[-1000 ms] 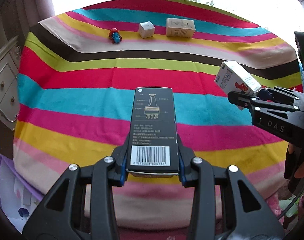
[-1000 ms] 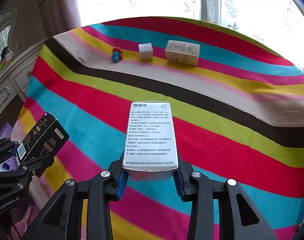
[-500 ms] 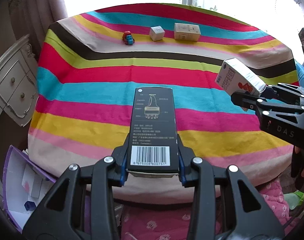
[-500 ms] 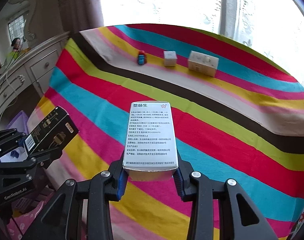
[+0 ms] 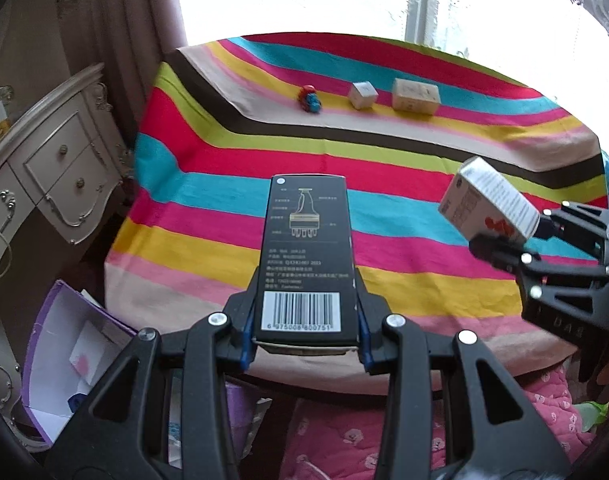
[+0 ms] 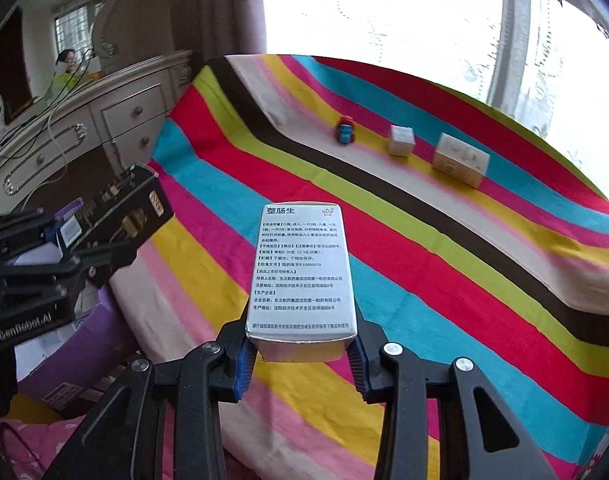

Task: Organize rigid objects
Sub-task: 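Carry both held boxes over the storage box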

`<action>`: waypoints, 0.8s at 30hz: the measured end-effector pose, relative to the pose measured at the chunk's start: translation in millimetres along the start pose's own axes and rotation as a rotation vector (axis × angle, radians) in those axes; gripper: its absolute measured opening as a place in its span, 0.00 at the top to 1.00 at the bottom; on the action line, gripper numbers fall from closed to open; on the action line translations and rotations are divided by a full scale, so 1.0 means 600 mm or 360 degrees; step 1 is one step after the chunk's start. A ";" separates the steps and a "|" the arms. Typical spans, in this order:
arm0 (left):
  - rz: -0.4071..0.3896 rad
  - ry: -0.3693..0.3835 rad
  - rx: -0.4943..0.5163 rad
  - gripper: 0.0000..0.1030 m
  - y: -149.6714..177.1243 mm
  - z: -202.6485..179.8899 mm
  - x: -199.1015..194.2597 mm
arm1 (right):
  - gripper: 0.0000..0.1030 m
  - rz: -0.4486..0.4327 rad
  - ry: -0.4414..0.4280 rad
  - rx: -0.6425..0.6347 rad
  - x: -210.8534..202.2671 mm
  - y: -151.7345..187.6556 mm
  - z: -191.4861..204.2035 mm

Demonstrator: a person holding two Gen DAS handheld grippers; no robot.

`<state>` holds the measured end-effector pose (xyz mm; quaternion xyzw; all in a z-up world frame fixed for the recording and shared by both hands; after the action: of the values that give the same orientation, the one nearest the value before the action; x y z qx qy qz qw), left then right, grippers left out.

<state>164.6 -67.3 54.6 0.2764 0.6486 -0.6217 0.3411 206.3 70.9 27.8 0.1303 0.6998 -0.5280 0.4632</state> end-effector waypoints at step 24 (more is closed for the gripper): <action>0.0081 -0.0245 -0.0273 0.59 0.088 0.187 -0.019 | 0.61 0.0053 -0.0248 -0.0505 0.020 -0.035 0.262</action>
<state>224.2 -174.0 31.6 0.2140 0.6641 -0.5744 0.4281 266.1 -76.6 29.6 0.0259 0.7341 -0.4116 0.5394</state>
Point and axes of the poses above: each gripper's, at about its wrist camera, not at the fingertips, and x roughly the way its jaws point, z to its left, y to its underside, the point moved 6 cm from there along x, roughly the way its jaws point, and after that the axes turned 4 degrees about z, right-handed, at the moved point
